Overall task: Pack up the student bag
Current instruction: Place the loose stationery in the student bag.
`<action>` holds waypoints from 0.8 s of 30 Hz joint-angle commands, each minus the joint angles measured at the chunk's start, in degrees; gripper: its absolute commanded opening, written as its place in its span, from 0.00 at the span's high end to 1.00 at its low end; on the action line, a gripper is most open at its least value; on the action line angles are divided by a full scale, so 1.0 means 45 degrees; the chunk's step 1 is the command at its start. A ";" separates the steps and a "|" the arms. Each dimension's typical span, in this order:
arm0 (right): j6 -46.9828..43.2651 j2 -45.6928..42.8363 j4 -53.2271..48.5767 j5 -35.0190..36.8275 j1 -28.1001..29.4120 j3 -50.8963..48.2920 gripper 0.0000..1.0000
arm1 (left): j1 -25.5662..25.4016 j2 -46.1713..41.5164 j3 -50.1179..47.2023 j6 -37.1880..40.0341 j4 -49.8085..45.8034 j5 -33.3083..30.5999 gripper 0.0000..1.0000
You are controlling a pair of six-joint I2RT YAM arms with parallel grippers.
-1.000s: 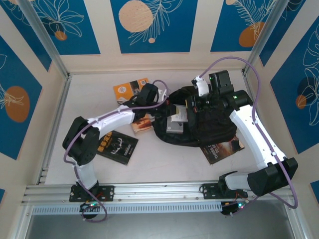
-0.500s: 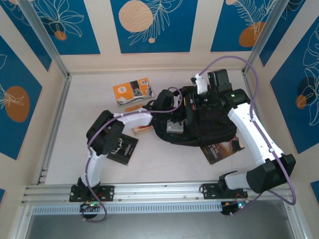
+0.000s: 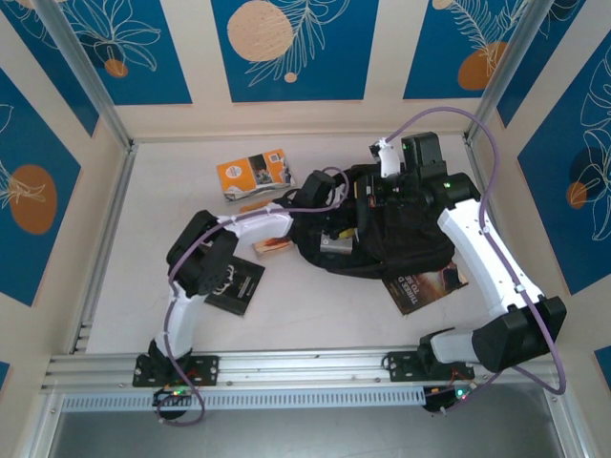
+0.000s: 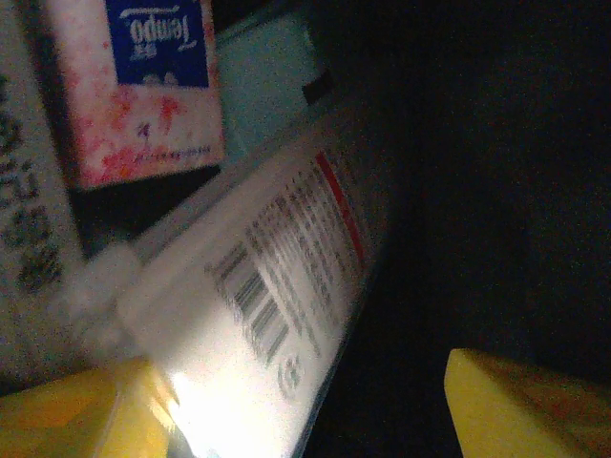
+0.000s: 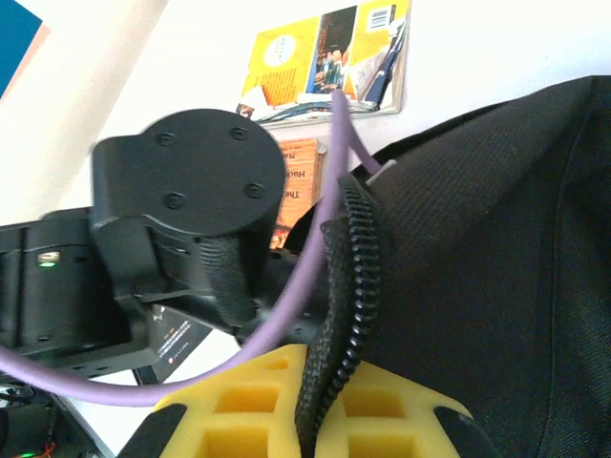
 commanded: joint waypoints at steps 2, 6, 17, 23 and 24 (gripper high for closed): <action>0.0246 -0.0556 0.0825 0.0188 -0.0115 -0.0283 1.00 | 0.0426 -0.1589 -0.0427 0.1147 -0.1308 -0.0120 0.27; 0.0423 -0.0590 0.1072 0.0496 -0.0124 -0.0550 1.00 | 0.0804 -0.2553 -0.0926 0.2023 -0.2423 -0.0341 0.26; 0.1133 -0.0199 0.2068 0.3395 -0.0149 -0.0619 1.00 | 0.1681 -0.6227 -0.3950 0.3451 -0.4944 -0.1465 0.28; 0.0538 0.0802 0.2034 0.4212 -0.0251 0.0512 1.00 | 0.2549 -0.8681 -0.5144 0.4142 -0.6875 -0.2514 0.28; 0.0406 0.0962 0.1977 0.4379 -0.0254 0.0728 1.00 | 0.2629 -0.9002 -0.5213 0.4304 -0.7206 -0.2761 0.28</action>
